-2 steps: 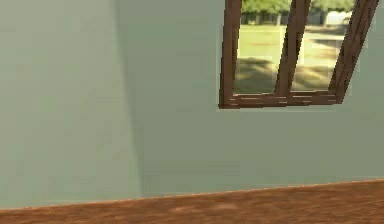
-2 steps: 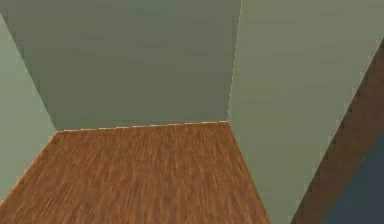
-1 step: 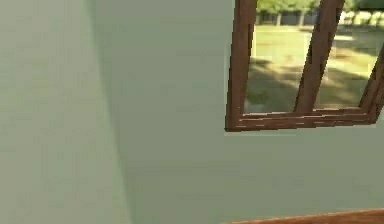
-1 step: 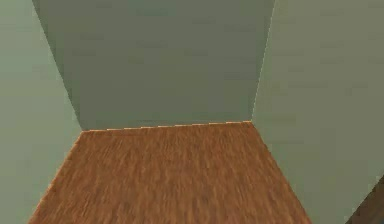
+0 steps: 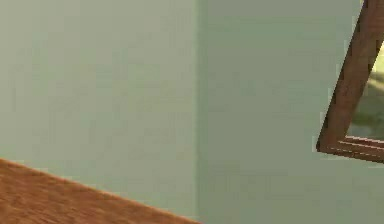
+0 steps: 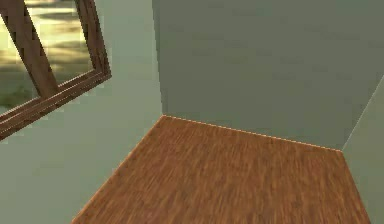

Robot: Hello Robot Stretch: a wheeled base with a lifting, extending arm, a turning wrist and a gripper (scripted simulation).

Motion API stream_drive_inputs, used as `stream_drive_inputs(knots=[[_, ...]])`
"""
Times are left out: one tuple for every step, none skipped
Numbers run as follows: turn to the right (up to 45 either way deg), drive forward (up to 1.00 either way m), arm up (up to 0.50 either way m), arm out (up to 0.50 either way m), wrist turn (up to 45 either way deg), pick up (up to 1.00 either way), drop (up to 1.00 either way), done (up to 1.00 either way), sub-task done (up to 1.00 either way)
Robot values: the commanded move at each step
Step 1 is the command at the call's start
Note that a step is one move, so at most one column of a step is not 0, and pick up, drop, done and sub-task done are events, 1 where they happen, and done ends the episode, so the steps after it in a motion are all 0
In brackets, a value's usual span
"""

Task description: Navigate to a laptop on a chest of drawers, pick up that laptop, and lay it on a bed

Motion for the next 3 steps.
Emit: stream_drive_inputs(knots=[[0.0,0.35,0.0,0.0,0.0,0.0,0.0,0.0,0.0],[-45.0,0.0,0.0,0.0,0.0,0.0,0.0,0.0,0.0],[-18.0,0.0,0.0,0.0,0.0,0.0,0.0,0.0,0.0]])
